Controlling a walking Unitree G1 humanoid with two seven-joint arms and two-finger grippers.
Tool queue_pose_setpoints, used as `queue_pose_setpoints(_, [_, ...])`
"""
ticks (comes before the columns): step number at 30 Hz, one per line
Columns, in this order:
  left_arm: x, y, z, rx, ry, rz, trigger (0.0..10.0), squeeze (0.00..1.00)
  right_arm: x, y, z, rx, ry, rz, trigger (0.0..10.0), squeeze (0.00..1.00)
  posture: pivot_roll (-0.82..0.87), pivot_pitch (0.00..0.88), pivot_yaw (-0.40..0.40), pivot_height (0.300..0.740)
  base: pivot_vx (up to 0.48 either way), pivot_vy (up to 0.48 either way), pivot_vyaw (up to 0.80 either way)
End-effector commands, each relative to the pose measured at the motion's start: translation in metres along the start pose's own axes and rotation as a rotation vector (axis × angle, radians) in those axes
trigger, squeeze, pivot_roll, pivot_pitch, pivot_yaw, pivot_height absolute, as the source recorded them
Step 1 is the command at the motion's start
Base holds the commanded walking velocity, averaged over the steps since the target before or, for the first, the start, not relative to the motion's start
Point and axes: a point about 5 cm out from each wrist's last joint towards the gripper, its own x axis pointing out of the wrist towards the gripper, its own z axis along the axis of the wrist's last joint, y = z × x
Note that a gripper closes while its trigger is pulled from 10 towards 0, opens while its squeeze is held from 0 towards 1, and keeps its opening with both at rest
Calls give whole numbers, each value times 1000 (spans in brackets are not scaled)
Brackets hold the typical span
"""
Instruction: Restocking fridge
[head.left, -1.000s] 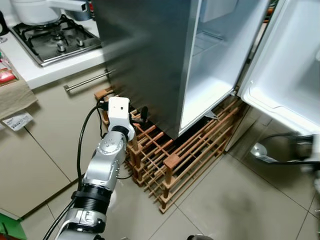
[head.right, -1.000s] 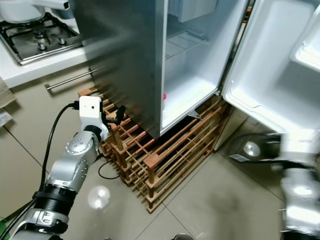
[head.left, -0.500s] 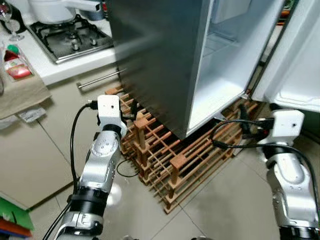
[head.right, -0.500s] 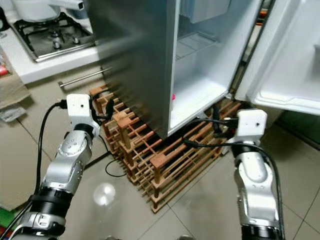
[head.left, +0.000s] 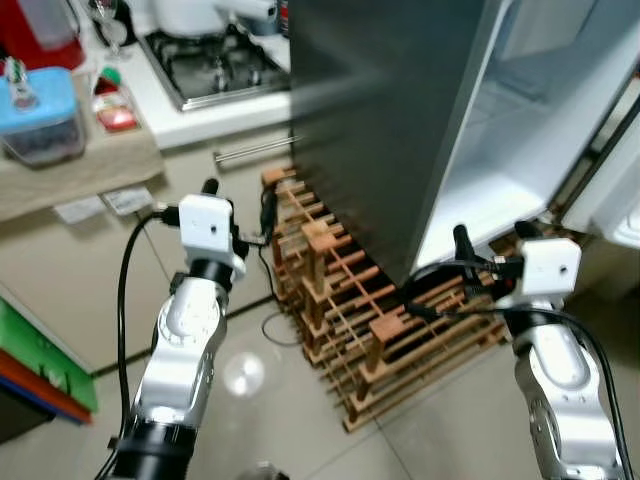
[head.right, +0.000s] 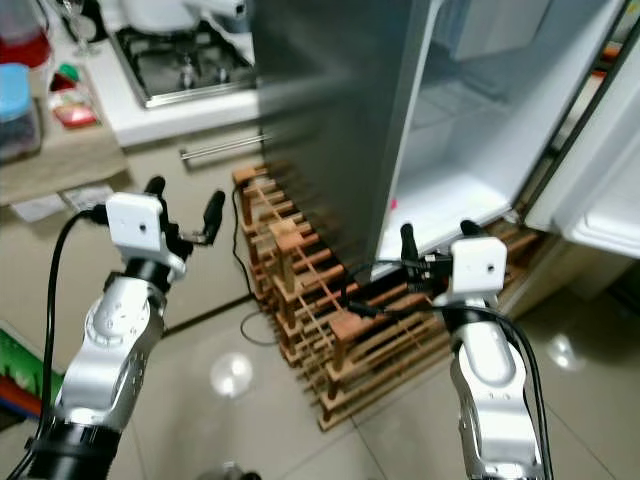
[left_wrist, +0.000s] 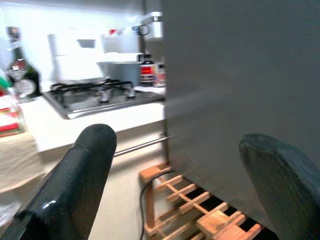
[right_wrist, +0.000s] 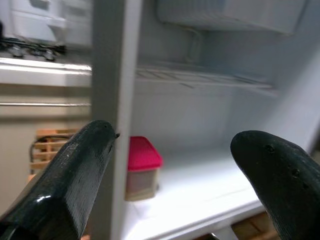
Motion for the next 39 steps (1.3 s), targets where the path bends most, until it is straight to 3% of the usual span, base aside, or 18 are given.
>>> queue_pose_setpoints(1, [4,-4,6,-12,11,11,10000,0,0,-1,-9,49,49,-14,10000,16,-106,0,31,740,0,0,663])
queue_pose_setpoints(5, [8,-7,7,-7,15,11,10000,0,7,3,-11,67,59,7,10000,20,-100,0,34,740,0,0,663])
queue_pose_setpoints(9, [9,-1,3,-6,44,28,10000,0,19,9,-14,88,75,25,10000,20,-87,0,37,740,0,0,650])
queue_pose_setpoints(14, [8,9,-15,33,134,95,10000,0,33,10,-13,108,79,5,10000,39,-71,0,21,740,0,0,599])
queue_pose_setpoints(15, [-1,16,-39,37,266,119,10000,0,34,9,-11,83,67,-1,10000,39,-70,0,13,740,0,0,587])
queue_pose_setpoints(16, [-1,16,-39,37,266,119,10000,0,34,9,-11,83,67,-1,10000,39,-70,0,13,740,0,0,587])
queue_pose_setpoints(19, [-20,21,-59,0,359,118,10000,0,36,10,-12,72,64,16,10000,43,-71,0,9,740,0,0,571])
queue_pose_setpoints(23, [-26,17,-54,8,343,108,10000,0,44,10,-13,76,70,21,10000,51,-60,0,2,740,0,0,563])
queue_pose_setpoints(25, [-14,12,-38,40,251,103,10000,0,50,13,-13,85,72,38,10000,59,-43,0,-17,740,0,0,566])
queue_pose_setpoints(29, [0,8,-25,57,189,109,10000,0,53,17,-16,96,84,58,10000,90,-28,0,-23,740,0,0,564])
queue_pose_setpoints(31, [4,6,-23,63,189,113,10000,0,55,20,-19,99,92,64,10000,122,-29,0,-20,740,0,0,556])
queue_pose_setpoints(34, [0,7,-25,8,206,134,10000,0,56,26,-18,113,82,66,10000,133,-38,0,-8,740,0,160,563])
queue_pose_setpoints(39, [-1,7,-26,14,208,133,10000,0,54,25,-18,114,81,64,10000,133,-41,0,-9,740,0,480,563])
